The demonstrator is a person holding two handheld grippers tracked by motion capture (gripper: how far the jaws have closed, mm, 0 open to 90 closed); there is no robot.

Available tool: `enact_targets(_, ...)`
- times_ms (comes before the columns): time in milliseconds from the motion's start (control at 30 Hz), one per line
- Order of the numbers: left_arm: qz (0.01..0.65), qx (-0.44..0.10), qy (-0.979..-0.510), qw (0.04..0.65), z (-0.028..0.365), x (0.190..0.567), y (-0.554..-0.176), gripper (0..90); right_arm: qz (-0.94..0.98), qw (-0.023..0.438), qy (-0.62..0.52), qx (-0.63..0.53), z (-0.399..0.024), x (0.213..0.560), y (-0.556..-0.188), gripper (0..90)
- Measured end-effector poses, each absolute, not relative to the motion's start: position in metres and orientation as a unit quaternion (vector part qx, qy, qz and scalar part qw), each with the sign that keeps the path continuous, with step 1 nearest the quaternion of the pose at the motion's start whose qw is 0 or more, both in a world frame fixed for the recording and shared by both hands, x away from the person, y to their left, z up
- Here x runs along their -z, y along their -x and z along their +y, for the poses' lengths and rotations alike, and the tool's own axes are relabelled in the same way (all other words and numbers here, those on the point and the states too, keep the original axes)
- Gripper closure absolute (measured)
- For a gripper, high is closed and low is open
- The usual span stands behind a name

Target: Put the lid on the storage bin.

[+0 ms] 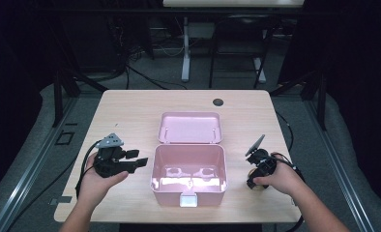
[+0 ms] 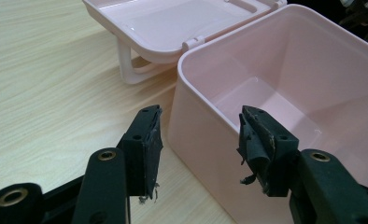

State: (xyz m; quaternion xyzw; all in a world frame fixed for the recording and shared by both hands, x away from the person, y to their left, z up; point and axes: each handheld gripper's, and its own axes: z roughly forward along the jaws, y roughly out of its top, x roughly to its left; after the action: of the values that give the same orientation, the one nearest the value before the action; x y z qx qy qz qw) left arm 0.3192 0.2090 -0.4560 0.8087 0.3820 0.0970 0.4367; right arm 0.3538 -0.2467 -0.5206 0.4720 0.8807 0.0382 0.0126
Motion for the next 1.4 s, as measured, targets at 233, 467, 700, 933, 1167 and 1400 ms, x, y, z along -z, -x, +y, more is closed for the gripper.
enact_targets(233, 0.381, -0.095, -0.809, 0.437, 0.210, 0.455, -0.319, 48.8, 0.884, 0.017, -0.466, -0.040, -0.238, 0.505, -0.352, 19.7)
enact_targets(467, 0.381, -0.095, -0.809, 0.437, 0.210, 0.455, -0.319, 48.8, 0.891, 0.022, -0.451, -0.041, -0.233, 0.494, -0.352, 19.7)
enact_targets(700, 0.381, -0.095, -0.809, 0.437, 0.210, 0.455, -0.319, 48.8, 0.896, 0.024, -0.443, -0.039, -0.227, 0.484, -0.352, 19.7)
enact_targets(933, 0.380, -0.097, -0.809, 0.437, 0.209, 0.456, -0.319, 48.8, 0.897, 0.023, -0.440, -0.041, -0.223, 0.476, -0.353, 19.7)
enact_targets(1167, 0.382, -0.095, -0.808, 0.437, 0.210, 0.455, -0.319, 48.8, 0.902, 0.022, -0.430, -0.041, -0.218, 0.468, -0.353, 19.7)
enact_targets(1400, 0.381, -0.095, -0.809, 0.437, 0.209, 0.456, -0.319, 48.8, 0.902, 0.024, -0.428, -0.045, -0.214, 0.457, -0.354, 19.7)
